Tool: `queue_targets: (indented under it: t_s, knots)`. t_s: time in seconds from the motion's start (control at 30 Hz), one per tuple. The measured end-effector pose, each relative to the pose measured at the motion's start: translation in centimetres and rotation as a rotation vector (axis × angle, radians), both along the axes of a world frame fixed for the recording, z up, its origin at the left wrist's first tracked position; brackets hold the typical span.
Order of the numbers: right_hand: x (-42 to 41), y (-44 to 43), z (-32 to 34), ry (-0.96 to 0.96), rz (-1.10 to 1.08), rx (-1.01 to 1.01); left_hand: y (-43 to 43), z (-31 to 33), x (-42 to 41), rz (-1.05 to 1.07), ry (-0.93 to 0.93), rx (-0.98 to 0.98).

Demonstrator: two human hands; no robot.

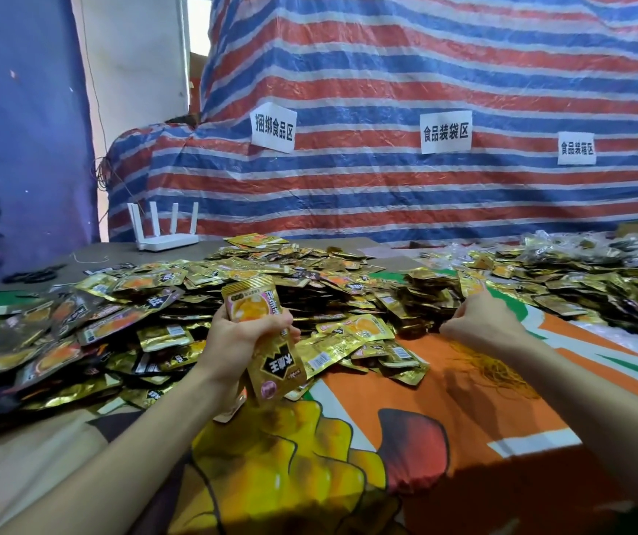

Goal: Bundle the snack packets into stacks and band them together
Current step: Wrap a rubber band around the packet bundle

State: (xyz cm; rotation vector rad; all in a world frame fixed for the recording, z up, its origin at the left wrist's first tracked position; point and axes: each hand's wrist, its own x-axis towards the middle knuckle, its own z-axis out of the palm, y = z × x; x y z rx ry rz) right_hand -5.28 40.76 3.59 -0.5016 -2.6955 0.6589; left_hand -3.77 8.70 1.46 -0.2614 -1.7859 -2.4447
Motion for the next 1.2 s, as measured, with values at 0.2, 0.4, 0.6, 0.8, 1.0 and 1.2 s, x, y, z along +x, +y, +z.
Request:
queue_targets:
  t_s: [0.2,0.4,0.6,0.8,1.0,1.2]
  knots:
    - [-0.7,-2.4,0.1,0.029,0.210,-0.211,-1.2,0.0,0.1,-0.084,0.000,0.005]
    - [-1.0,-8.5,0.2,0.093,0.583,-0.565,-2.0,0.6,0.0,-0.170,-0.055,0.009]
    - [-2.3,-17.1,-0.6,0.173,0.788,-0.642,-4.1,0.4,-0.6,-0.107,-0.108,-0.021]
    - [-2.8,-21.7,-2.7,0.260,0.847,-0.682,-6.6,-1.4,-1.7,-0.012,-0.100,-0.023]
    - [-3.1,-21.6,-3.6,0.162,0.881,-0.696,-8.0,-1.5,-2.4,-0.129,-0.123,0.021]
    - [-2.9,-19.8,-2.3,-0.103,1.215,-1.397,-8.9,-1.8,-2.4,-0.532,-0.122,0.236]
